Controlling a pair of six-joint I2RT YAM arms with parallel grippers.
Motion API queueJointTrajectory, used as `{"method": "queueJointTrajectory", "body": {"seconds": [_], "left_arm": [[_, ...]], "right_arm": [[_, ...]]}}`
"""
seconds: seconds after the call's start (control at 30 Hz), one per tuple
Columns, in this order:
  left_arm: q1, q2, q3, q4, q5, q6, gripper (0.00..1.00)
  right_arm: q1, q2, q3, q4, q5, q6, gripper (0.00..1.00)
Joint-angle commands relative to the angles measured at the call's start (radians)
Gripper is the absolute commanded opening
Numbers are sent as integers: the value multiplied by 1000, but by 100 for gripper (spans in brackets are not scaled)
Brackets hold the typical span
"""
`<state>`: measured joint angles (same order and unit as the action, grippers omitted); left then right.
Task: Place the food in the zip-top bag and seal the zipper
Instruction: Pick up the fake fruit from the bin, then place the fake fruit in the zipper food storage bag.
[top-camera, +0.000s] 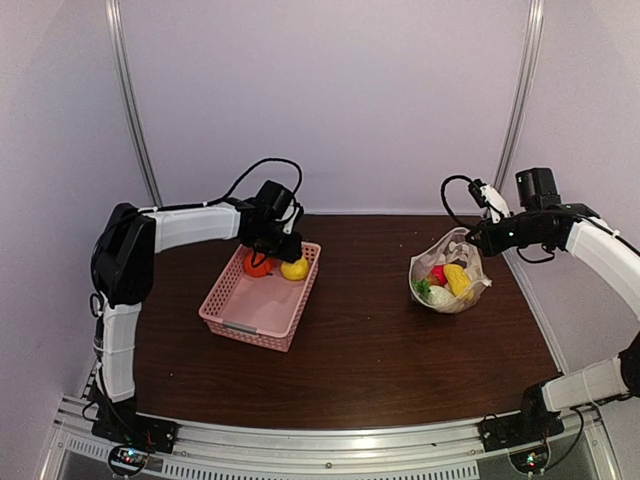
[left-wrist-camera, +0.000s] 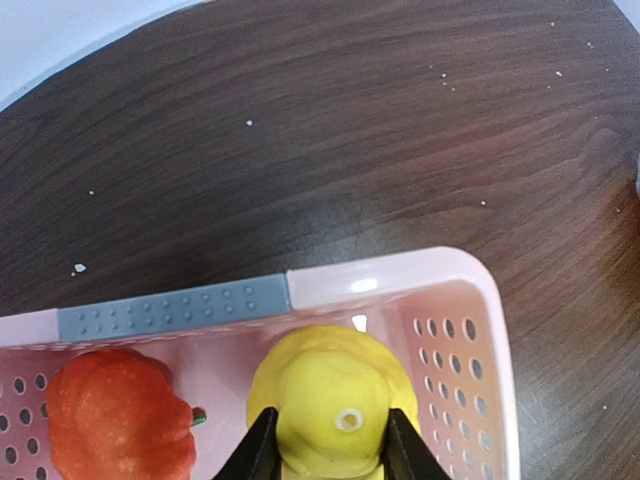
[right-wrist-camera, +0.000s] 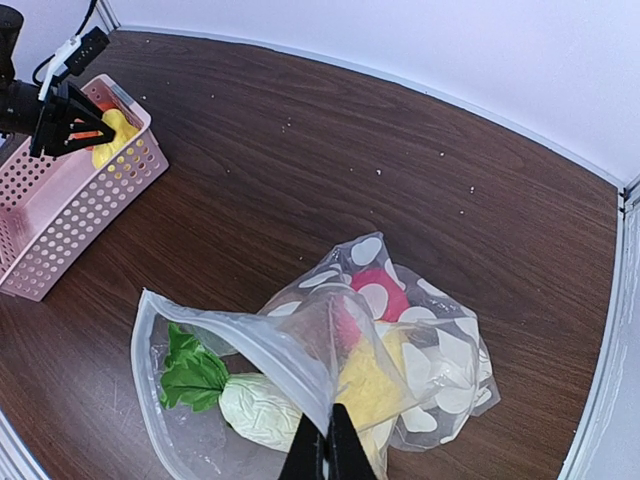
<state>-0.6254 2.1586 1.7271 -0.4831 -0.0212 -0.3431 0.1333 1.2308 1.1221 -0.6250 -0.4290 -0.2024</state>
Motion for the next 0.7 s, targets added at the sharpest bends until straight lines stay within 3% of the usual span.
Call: {"method": "queueJointTrajectory", "body": {"seconds": [0.0, 0.17, 0.33, 0.5, 0.67], "left_arm": [[4, -156, -11, -15, 21, -7, 29], [-42, -330, -72, 19, 71, -17, 29], [-177, -419, -157, 294, 251, -10, 29], [-318, -353, -171, 599, 356, -29, 29], [-395, -171, -21, 658, 374, -76, 29]], "right_arm": [[4, -19, -19, 21, -15, 11, 0], [4, -12, -9, 19, -35, 16, 0], [3, 9, 20, 5, -79, 45, 0], [4, 24, 49, -5, -109, 85, 0], [4, 39, 71, -15, -159, 120, 0]]}}
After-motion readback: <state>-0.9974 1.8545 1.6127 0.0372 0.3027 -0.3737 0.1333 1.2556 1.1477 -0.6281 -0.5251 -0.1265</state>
